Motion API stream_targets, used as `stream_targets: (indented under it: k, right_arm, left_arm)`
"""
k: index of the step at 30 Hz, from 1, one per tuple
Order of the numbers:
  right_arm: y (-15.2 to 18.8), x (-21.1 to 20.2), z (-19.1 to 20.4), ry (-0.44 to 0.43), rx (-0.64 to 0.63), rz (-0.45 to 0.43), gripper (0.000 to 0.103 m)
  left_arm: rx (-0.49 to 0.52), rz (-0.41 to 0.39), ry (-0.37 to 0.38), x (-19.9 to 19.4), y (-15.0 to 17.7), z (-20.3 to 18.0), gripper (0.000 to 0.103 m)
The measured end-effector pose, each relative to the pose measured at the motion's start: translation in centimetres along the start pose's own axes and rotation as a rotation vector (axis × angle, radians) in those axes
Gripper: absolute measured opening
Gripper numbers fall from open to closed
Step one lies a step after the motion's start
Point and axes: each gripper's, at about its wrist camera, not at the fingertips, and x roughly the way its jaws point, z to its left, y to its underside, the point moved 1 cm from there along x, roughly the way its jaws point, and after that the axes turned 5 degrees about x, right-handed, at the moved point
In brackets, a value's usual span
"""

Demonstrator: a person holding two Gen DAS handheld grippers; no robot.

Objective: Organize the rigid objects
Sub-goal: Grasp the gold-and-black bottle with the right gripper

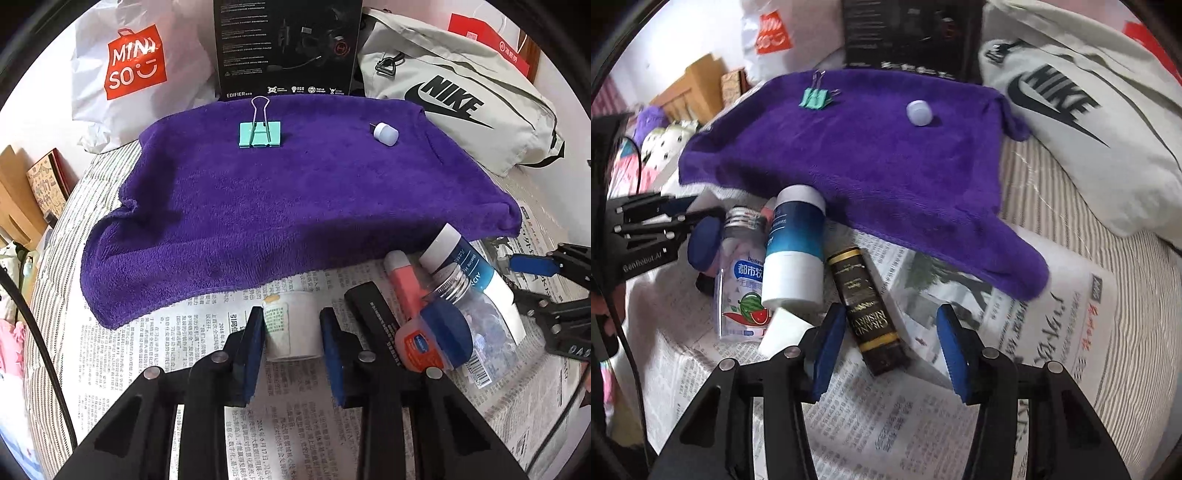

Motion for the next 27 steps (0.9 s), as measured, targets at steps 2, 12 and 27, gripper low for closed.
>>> stream_targets:
  k: [2,12,27]
  right_arm:
    - [-0.2,0.2,0.6,0.012,-0.025,-0.017,0.046]
    - [1.5,-0.8,-1.1,0.003,0.157,-0.002,0.024]
    - [1.3,-0.5,-0.1,0.038,0.045,0.012,0.023]
  left_arm:
    - [-0.005,-0.003,0.003,0.0,0.0,0.1,0.029]
    - [0.001,-0.011,0.007,-0.4,0.8,0.2,0.029]
    - [0.004,-0.034,0.02,-0.5,0.7,0.2,0.027]
